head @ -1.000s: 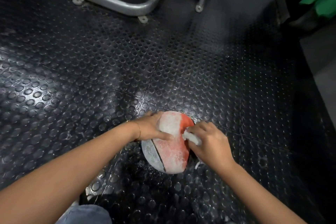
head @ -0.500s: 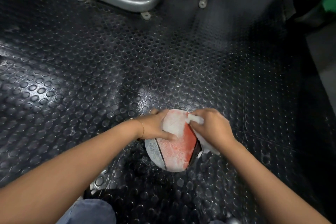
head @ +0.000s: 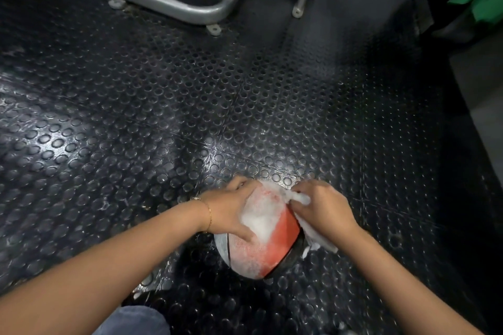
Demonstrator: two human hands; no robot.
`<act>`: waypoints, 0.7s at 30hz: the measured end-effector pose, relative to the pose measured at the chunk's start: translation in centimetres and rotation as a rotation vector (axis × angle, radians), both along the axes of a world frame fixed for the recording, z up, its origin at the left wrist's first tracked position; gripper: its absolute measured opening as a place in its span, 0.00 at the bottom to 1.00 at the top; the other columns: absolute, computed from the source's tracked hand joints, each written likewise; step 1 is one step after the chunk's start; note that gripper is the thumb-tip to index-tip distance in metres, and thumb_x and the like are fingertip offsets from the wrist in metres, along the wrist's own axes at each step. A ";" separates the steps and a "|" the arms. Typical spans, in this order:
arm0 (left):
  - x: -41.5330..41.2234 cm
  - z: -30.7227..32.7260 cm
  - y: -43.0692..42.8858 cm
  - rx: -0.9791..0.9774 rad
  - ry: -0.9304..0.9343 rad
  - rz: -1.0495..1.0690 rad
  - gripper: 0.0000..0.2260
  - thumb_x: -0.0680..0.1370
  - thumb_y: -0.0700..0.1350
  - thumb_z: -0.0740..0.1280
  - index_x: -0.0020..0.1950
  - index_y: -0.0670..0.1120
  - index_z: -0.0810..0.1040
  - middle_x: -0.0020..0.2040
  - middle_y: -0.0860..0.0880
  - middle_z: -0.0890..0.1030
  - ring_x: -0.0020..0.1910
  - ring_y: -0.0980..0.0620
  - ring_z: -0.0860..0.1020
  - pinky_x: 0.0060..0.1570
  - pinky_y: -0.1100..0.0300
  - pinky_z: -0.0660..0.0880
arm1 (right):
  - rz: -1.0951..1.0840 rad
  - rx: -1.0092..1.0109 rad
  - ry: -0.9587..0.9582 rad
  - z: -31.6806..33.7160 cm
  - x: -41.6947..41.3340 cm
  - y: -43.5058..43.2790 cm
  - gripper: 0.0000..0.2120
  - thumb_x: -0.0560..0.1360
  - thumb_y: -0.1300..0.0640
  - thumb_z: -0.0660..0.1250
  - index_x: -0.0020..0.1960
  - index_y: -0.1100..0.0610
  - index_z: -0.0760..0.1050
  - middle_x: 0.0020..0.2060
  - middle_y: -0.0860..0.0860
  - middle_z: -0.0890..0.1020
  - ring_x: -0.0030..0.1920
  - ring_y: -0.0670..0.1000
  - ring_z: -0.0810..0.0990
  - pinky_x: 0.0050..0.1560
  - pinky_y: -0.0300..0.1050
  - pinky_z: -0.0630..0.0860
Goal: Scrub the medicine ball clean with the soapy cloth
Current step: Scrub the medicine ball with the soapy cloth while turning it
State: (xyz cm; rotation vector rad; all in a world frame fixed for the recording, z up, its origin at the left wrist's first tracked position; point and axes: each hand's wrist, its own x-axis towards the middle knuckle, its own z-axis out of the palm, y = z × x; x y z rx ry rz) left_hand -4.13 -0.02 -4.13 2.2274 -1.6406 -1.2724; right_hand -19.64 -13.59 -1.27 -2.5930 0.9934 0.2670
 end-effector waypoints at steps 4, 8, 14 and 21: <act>0.6 -0.7 0.6 -0.035 0.036 -0.002 0.52 0.64 0.62 0.74 0.76 0.57 0.43 0.75 0.60 0.44 0.69 0.50 0.64 0.64 0.53 0.70 | 0.055 0.026 -0.083 0.3 -1.3 2.2 0.13 0.73 0.50 0.64 0.57 0.46 0.76 0.54 0.43 0.77 0.50 0.47 0.77 0.52 0.47 0.76; 0.9 -0.8 0.2 -0.042 0.053 0.018 0.50 0.64 0.62 0.74 0.76 0.58 0.45 0.73 0.60 0.50 0.67 0.51 0.66 0.61 0.56 0.72 | -0.020 0.010 -0.070 0.1 -0.1 0.6 0.11 0.74 0.49 0.62 0.54 0.50 0.77 0.51 0.50 0.79 0.49 0.51 0.78 0.50 0.50 0.76; 1.4 -1.3 0.8 -0.055 0.077 0.002 0.51 0.63 0.62 0.75 0.76 0.58 0.46 0.73 0.62 0.48 0.69 0.52 0.63 0.67 0.55 0.67 | 0.167 -0.008 -0.068 0.7 -0.3 2.2 0.13 0.75 0.50 0.60 0.58 0.50 0.75 0.52 0.47 0.76 0.49 0.48 0.77 0.48 0.44 0.78; 1.3 -1.6 1.3 -0.060 0.099 0.032 0.51 0.63 0.62 0.75 0.76 0.59 0.45 0.73 0.63 0.46 0.69 0.52 0.64 0.65 0.55 0.69 | 0.151 -0.008 -0.082 -0.5 0.0 1.0 0.06 0.76 0.59 0.61 0.47 0.55 0.77 0.46 0.49 0.79 0.40 0.45 0.76 0.40 0.33 0.76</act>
